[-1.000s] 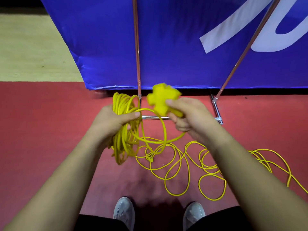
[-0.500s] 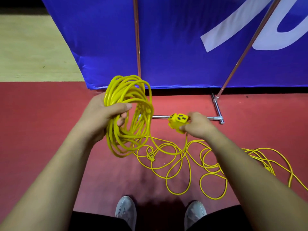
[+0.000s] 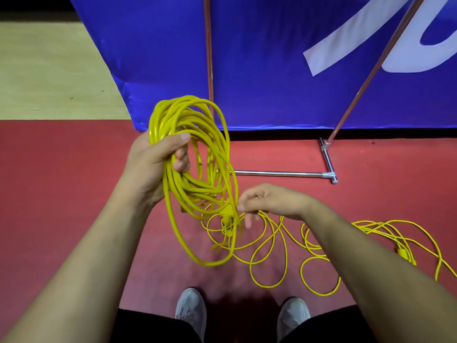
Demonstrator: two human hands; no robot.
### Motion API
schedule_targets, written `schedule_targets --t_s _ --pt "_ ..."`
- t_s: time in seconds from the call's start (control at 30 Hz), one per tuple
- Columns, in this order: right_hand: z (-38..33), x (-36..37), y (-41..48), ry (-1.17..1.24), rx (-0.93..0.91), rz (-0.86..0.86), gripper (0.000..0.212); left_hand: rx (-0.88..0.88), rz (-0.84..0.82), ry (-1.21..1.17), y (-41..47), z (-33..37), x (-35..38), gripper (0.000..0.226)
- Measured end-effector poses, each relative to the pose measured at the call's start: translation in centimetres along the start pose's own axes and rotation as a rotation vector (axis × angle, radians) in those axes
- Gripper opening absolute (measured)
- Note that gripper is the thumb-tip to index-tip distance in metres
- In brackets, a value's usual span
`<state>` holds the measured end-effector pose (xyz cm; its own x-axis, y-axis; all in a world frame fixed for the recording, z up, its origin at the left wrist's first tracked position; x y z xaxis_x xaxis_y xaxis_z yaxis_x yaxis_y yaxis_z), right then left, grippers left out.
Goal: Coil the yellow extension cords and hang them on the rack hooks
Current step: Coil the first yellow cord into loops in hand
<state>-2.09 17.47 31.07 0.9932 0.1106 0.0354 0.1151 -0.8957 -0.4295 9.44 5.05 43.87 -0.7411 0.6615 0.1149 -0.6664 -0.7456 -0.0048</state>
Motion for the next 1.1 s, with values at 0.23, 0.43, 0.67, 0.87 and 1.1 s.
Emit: schedule_targets --t_s 0.23,0.43,0.67,0.87,1.1 --pt "-1.0 -1.3 1.2 0.058 -0.146 0.377 0.043 -0.063 0.035 0.11 -0.2 -1.1 0.0 0.022" --pt "-2.2 -1.8 1.5 0.035 -0.321 0.49 0.017 -0.163 -0.086 0.041 -0.9 -2.2 1.2 0.027" --pt "-3.8 -3.2 0.1 -0.281 -0.436 0.66 0.008 -0.203 -0.192 0.055 -1.4 -3.0 2.8 0.019" --pt "-5.4 -6.1 -2.0 -0.387 -0.476 0.749 0.012 -0.291 -0.306 0.322 -2.2 -4.3 3.2 0.02" --pt "-6.1 -7.2 -2.7 -0.434 -0.529 0.787 0.014 -0.457 -0.393 0.309 -3.5 -6.4 3.5 0.024"
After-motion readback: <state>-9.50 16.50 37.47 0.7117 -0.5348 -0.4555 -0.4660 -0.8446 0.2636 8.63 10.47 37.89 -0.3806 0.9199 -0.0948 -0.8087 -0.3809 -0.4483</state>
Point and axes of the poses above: each hand's wrist, its own y-axis towards the middle knuckle, its own x-axis out of the palm, z = x × y, the point moved 10 cm from there along y, towards the middle knuckle, and after that the axes turned 15 degrees about y, right-handed, at the moved point
